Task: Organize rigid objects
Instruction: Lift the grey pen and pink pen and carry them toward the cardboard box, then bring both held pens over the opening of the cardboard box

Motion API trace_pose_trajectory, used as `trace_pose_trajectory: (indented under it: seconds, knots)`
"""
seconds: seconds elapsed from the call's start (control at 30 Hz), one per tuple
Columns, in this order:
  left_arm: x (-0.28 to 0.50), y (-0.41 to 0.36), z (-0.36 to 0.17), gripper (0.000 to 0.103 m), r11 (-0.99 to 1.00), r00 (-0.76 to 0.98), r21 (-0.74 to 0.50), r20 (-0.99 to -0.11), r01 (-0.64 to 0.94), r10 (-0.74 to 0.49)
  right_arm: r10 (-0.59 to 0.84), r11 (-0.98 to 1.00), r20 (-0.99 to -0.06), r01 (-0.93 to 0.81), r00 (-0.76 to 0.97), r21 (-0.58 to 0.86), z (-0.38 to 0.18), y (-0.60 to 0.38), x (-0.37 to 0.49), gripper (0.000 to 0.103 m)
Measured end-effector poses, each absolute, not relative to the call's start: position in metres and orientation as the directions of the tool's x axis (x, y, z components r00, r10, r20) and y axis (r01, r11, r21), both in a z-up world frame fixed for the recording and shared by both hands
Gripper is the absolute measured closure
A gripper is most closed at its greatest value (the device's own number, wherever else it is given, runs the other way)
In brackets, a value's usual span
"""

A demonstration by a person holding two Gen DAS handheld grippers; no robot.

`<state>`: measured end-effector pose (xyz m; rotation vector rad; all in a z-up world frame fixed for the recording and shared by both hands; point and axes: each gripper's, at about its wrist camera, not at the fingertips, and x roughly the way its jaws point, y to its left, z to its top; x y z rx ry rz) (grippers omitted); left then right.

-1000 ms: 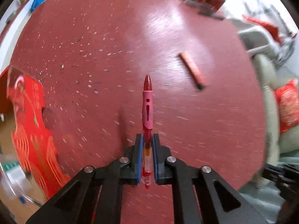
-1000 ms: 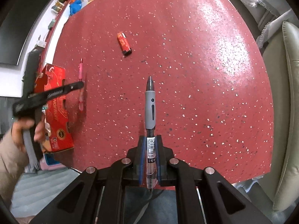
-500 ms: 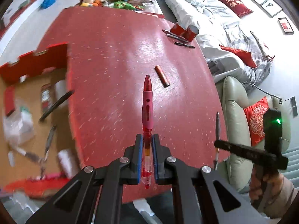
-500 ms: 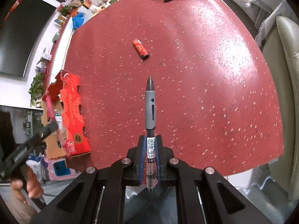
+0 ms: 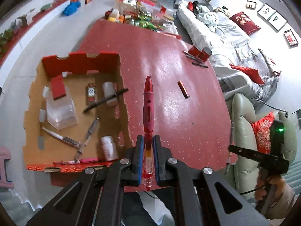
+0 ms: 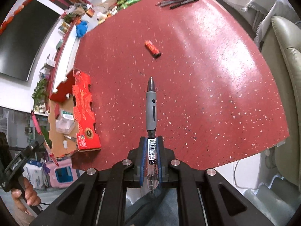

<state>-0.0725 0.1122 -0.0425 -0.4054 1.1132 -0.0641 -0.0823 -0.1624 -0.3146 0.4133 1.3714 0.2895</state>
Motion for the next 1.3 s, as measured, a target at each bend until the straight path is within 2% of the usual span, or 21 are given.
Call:
trace_pose_trajectory:
  seconds: [0.3,0.57,0.87,1.1,1.3]
  knots:
    - [-0.097,0.126,-0.033,0.093,0.902,0.516,-0.358,-0.834,-0.242,-0.193,0.417,0.903,-0.876,0.002,0.242,0.43,-0.284,-0.186,-0.074,0.092]
    - [-0.102,0.096,-0.024,0.093,0.902,0.514,-0.33,-0.845,-0.28,-0.149,0.463,0.877,-0.843,-0.007,0.274,0.48,-0.277,-0.206,-0.104,0.092]
    - [-0.094,0.045,0.018,0.093,0.925,0.519,-0.306,-0.841,-0.223,-0.153,0.593,0.794,-0.735,-0.085,0.329,0.602,-0.264,-0.176,-0.134,0.092]
    - [-0.094,0.017,0.05,0.093,0.942,0.525,-0.273,-0.84,-0.193,-0.136,0.656,0.749,-0.675,-0.184,0.337,0.636,-0.246,-0.159,-0.167,0.092]
    - [-0.104,0.012,0.063,0.093,0.944,0.547,-0.265,-0.829,-0.197,-0.119,0.666,0.707,-0.633,-0.065,0.393,0.704,-0.254,-0.218,-0.164,0.092]
